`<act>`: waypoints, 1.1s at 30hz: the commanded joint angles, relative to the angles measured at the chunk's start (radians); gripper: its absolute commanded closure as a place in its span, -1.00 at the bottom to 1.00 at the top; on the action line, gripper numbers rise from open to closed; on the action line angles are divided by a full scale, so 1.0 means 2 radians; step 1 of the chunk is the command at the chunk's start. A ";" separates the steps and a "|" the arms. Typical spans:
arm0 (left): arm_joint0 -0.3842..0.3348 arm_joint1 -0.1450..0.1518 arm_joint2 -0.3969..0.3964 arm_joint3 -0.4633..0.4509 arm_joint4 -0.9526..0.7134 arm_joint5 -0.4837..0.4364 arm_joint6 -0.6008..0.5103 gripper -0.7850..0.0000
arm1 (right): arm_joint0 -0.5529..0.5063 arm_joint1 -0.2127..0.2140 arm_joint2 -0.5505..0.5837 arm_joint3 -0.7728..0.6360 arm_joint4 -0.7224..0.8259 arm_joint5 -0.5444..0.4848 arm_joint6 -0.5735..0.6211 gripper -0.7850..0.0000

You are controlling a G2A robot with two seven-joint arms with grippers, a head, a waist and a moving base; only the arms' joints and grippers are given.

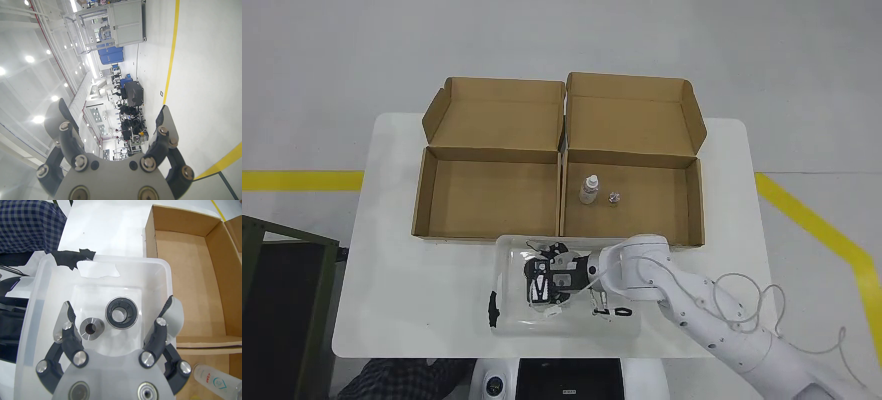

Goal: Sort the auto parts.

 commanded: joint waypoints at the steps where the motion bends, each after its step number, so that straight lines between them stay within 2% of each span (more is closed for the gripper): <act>1: 0.000 0.000 0.000 0.000 0.000 0.000 0.000 -1.00 | 0.000 -0.001 0.000 0.001 0.000 0.004 0.008 -0.87; 6: 0.000 0.000 0.000 0.000 0.000 0.000 0.000 -1.00 | 0.000 -0.003 0.001 0.007 0.002 0.012 0.020 -0.74; 11: 0.000 0.000 0.000 0.000 0.000 0.000 0.000 -1.00 | 0.003 -0.006 0.000 0.014 0.001 0.017 0.028 -0.50; 21: 0.000 0.000 0.000 0.000 0.000 0.000 0.000 -1.00 | 0.010 -0.015 -0.009 0.036 -0.004 0.025 0.023 -0.55; 28: 0.000 0.000 0.000 0.000 0.000 0.000 0.000 -1.00 | 0.016 -0.021 -0.015 0.047 0.000 0.027 0.027 -0.34; 31: 0.000 0.000 0.000 0.000 0.000 0.000 0.000 -1.00 | 0.019 -0.024 -0.018 0.051 0.001 0.027 0.029 -0.33; 32: 0.000 0.000 0.000 0.000 0.000 0.000 0.000 -1.00 | 0.019 -0.025 -0.018 0.053 0.003 0.026 0.029 -0.29; 33: 0.000 0.000 0.000 0.000 0.000 0.000 0.000 -1.00 | 0.020 -0.025 -0.019 0.054 0.004 0.025 0.029 -0.11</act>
